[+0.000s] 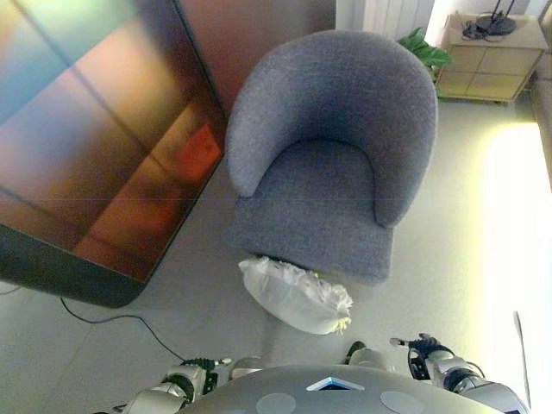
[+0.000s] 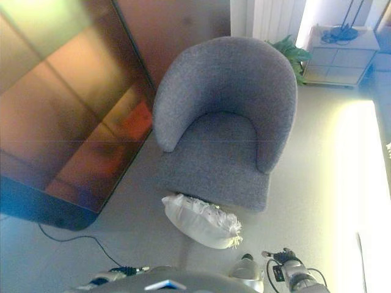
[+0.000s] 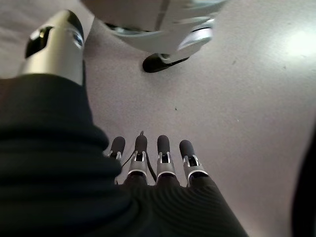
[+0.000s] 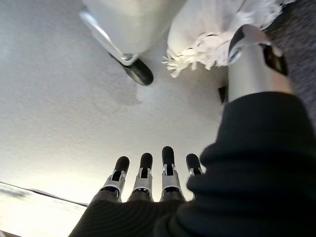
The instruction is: Pick up the cushion and take it to the sofa
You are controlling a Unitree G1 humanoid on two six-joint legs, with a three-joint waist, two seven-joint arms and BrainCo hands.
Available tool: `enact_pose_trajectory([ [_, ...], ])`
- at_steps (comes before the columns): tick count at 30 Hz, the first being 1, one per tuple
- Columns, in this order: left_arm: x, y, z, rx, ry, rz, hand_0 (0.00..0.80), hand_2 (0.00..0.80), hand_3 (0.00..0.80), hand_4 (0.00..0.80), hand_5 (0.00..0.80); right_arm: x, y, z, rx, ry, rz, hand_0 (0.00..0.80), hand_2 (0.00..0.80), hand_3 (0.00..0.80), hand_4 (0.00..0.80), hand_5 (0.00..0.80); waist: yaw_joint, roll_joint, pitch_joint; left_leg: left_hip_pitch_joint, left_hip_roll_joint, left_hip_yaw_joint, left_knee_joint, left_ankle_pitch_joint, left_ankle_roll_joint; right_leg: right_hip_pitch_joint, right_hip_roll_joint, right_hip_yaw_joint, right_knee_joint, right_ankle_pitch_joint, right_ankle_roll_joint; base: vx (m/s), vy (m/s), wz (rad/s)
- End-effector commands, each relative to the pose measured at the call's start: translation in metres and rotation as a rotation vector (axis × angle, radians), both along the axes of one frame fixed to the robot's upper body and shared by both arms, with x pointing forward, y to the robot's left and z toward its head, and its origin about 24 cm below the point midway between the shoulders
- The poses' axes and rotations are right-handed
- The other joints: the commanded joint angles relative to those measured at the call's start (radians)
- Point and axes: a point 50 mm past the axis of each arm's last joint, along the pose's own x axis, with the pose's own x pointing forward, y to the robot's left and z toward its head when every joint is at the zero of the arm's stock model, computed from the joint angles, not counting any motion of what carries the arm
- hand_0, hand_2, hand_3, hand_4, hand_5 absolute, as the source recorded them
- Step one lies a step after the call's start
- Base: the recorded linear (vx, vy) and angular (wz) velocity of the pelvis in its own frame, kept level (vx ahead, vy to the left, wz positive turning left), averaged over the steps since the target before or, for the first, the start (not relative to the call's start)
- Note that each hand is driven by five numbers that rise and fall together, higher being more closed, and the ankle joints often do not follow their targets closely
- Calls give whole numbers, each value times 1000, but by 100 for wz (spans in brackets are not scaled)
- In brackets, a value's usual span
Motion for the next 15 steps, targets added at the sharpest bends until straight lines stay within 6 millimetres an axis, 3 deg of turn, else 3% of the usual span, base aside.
enact_pose_trajectory([
  [1,7,34,9,117,-25,-63,0,0,0,0,0,28,27,-1,61,-84,3,0,0,0,0,0,10,-79,45,17,-37,-49,59,-230,102,29,-143,61,-124,146,162,14,-14,22],
  [4,30,33,13,132,-121,-85,0,0,0,0,0,52,31,7,58,-169,24,0,0,0,0,0,10,-83,79,-40,-40,-77,98,-253,108,-48,-159,88,-114,167,173,-144,-25,31],
  [7,82,26,26,115,-323,-68,0,0,0,0,0,103,31,32,-9,-350,87,0,0,0,0,0,-3,-99,171,-177,-42,-108,200,-268,112,-181,-200,123,-81,198,162,-309,-42,15],
  [10,117,19,39,88,-448,-98,0,0,0,0,0,129,31,48,-65,-437,122,0,0,0,0,0,-16,-103,232,-272,-34,-132,287,-290,116,-291,-231,165,-21,211,161,-164,-14,5],
  [15,156,13,58,92,-574,-129,0,0,0,0,0,164,28,75,-127,-550,128,0,0,0,0,0,-39,-91,310,-387,-37,-156,354,-304,120,-444,-263,231,48,229,163,-105,52,12],
])
